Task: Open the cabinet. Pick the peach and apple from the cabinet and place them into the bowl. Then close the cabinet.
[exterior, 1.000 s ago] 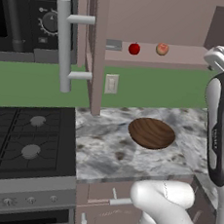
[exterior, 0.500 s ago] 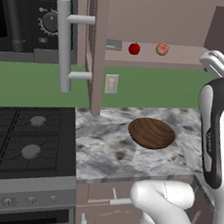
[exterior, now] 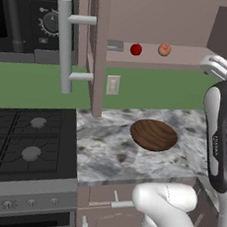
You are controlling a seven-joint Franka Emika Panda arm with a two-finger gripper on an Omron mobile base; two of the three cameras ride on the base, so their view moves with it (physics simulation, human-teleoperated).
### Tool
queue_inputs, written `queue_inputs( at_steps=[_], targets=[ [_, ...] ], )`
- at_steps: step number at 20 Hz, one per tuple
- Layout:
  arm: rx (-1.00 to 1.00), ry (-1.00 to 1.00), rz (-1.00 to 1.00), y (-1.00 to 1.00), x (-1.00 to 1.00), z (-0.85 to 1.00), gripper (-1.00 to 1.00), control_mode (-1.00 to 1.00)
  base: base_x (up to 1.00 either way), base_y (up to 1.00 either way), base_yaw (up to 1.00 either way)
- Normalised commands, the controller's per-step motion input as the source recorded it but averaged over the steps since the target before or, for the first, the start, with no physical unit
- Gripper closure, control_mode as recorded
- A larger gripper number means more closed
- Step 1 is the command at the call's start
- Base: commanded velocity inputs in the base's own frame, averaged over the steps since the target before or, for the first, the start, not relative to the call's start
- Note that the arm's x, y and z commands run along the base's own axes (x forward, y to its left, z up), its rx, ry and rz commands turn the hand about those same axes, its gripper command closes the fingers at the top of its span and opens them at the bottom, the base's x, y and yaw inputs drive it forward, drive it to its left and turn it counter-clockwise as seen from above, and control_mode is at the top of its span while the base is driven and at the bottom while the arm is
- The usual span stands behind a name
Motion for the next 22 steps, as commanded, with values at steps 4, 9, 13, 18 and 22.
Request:
queue_inputs(
  at_steps=[4,9,13,18,22],
  targets=[
    [-0.16,0.0,0.14,0.06,0.0,0.0,-1.0,-1.0,0.0,0.0,0.0],
    [-0.12,0.01,0.06,0.08,0.0,0.0,-1.0,-1.0,0.0,0.0,0.0],
    [-0.03,0.08,0.0,0.06,0.24,0.0,-1.0,-1.0,0.0,0.0,0.0],
    [0.0,0.1,0.0,0.02,0.28,0.03,-1.0,-1.0,0.0,0.0,0.0],
    [0.0,0.11,0.0,0.0,0.39,0.09,-1.0,-1.0,0.0,0.0,0.0]
  ],
)
